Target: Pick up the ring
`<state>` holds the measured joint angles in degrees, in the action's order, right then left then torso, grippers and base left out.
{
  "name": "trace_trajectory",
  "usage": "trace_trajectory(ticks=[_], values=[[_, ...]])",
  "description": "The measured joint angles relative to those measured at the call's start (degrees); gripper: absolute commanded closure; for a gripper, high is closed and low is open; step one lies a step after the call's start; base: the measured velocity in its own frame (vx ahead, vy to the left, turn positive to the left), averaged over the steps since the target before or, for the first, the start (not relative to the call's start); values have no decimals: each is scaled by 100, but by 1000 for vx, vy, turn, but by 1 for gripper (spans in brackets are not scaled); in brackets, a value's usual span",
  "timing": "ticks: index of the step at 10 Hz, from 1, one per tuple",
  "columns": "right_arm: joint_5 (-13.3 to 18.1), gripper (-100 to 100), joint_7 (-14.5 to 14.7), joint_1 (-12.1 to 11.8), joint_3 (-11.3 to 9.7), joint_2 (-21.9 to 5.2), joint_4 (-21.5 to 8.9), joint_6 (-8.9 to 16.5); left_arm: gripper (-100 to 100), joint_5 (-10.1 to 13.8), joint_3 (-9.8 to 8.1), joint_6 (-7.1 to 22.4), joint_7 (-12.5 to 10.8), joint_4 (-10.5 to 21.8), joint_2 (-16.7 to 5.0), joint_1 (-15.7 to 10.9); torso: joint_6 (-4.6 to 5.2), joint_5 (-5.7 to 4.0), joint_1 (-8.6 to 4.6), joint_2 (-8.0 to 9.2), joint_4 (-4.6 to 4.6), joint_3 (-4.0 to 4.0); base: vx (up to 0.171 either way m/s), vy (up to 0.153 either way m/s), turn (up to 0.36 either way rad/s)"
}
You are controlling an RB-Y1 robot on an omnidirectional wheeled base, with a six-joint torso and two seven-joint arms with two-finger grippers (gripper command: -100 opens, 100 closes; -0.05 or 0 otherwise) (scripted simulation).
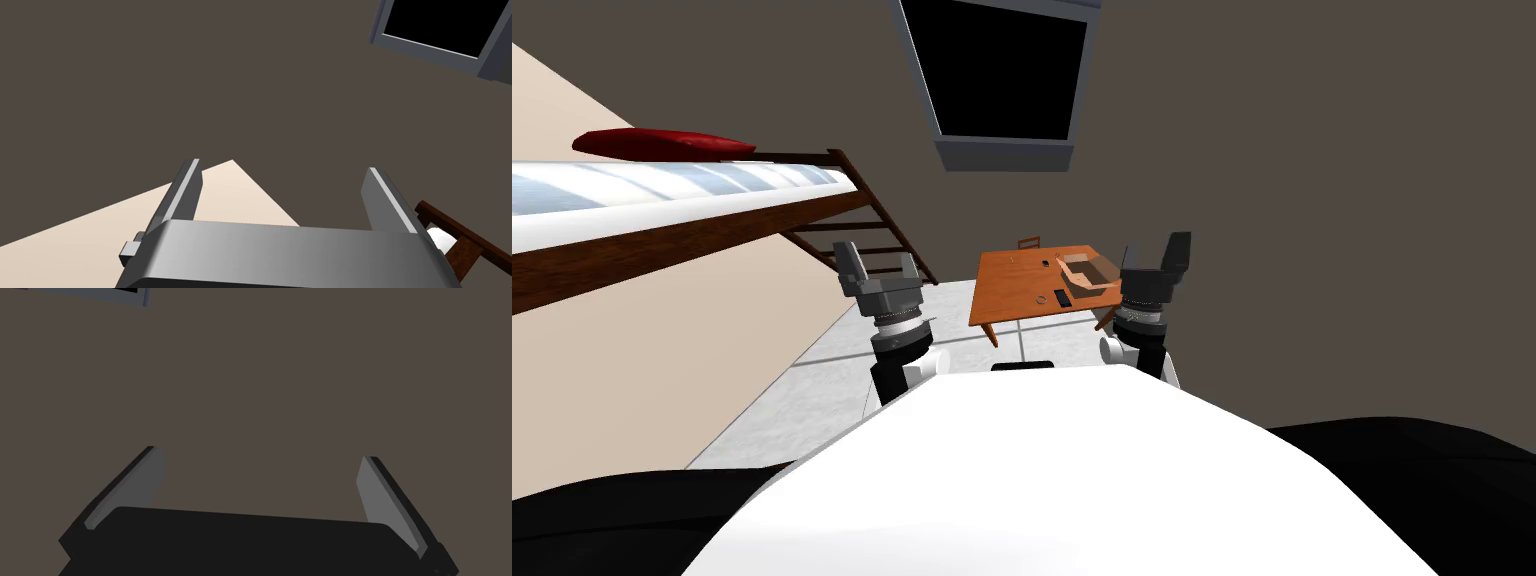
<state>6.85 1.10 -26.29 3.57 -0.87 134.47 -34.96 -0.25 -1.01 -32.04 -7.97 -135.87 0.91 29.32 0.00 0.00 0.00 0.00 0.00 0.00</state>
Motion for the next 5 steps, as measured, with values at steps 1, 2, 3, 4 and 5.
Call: trace_trajectory(ticks=[1,2,3,4,5], values=[[12,-100,13,-4,14,-88,-26,5,0,0,0,0,0,0,0,0,-1,-1,-7,3,0,1,-14,-37,114],[38,-100,39,-44,18,-201,-45,9,0,0,0,0,0,0,0,0,-1,-3,-14,5,1,3,-23,-60,127],[72,-100,74,-83,24,-327,-64,28,0,0,0,0,0,0,0,0,-1,-5,-23,8,2,5,-43,-67,150],[90,-100,96,-144,65,-484,-86,48,0,0,0,0,0,0,-1,-1,-1,-6,-28,15,3,8,-43,-78,177],[117,-100,125,-185,108,-646,-170,48,0,0,0,0,0,0,-1,-1,-1,-7,-33,16,3,9,-40,-87,174]])
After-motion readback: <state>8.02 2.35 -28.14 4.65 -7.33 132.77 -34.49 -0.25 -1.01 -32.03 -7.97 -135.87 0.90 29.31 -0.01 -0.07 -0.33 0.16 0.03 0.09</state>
